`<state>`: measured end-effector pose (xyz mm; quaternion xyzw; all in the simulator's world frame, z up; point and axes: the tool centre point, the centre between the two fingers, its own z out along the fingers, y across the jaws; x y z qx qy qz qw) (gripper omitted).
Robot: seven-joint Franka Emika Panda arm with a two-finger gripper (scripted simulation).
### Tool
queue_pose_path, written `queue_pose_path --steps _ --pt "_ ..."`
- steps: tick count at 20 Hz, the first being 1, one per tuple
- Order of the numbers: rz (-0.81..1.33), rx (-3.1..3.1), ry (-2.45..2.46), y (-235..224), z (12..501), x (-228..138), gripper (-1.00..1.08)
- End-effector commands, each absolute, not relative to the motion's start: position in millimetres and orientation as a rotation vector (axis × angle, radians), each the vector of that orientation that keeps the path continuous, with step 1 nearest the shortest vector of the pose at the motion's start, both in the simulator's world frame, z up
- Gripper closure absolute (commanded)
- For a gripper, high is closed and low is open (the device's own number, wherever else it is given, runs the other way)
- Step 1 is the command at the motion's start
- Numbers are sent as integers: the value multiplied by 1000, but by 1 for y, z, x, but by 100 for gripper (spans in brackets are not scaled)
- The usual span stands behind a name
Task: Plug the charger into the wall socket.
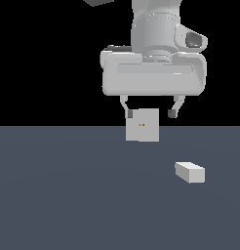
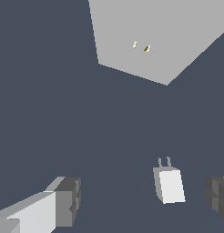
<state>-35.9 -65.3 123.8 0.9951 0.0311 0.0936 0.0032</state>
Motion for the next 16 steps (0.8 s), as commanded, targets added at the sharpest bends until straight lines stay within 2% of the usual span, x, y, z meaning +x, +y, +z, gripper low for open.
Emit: queue_pose_path --steps 1,16 --pt "339 3116 113 -75 116 -41 -92" --pt "555 3103 188 -116 78 -60 -92"
